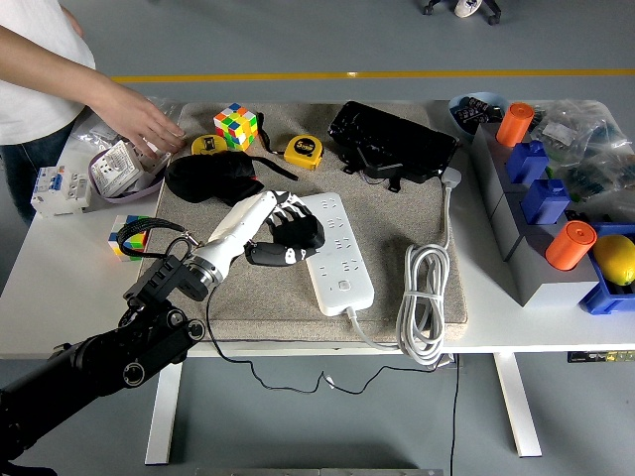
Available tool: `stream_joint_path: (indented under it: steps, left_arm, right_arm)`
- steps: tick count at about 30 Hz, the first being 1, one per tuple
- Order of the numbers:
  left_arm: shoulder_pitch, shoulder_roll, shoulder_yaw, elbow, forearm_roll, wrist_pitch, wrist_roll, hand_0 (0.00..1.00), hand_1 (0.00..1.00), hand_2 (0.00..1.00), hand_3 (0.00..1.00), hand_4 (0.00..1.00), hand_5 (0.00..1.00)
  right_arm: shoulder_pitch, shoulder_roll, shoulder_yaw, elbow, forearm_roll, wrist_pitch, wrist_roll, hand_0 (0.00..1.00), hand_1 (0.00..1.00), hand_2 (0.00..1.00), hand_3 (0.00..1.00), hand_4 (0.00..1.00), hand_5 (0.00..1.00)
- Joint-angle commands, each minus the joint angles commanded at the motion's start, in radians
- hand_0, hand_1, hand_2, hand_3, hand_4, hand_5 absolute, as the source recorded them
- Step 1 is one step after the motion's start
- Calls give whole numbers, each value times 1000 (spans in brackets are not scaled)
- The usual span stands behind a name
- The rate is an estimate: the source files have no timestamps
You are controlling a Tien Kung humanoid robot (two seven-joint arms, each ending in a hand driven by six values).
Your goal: Put the plug near the board,insert it into the board,press the button,pull the plug out
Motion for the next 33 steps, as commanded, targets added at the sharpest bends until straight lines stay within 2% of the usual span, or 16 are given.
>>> stream_joint_path:
  steps: [9,16,33]
  left_arm:
    - [-13,-25,25,30,-2,2,0,322,438,464,531,820,2]
    - [-25,-32,34,63,-2,11,-10,319,441,469,534,820,2]
    - [-23,-31,44,94,0,12,-18,320,441,470,533,821,2]
  right_arm:
    - [2,0,3,2,-6,0,0,677,692,688,593,998,585]
    - [2,-1,0,2,-4,0,0,677,691,687,593,998,584]
    - [-1,-2,8,6,-13,1,1,679,692,687,594,998,583]
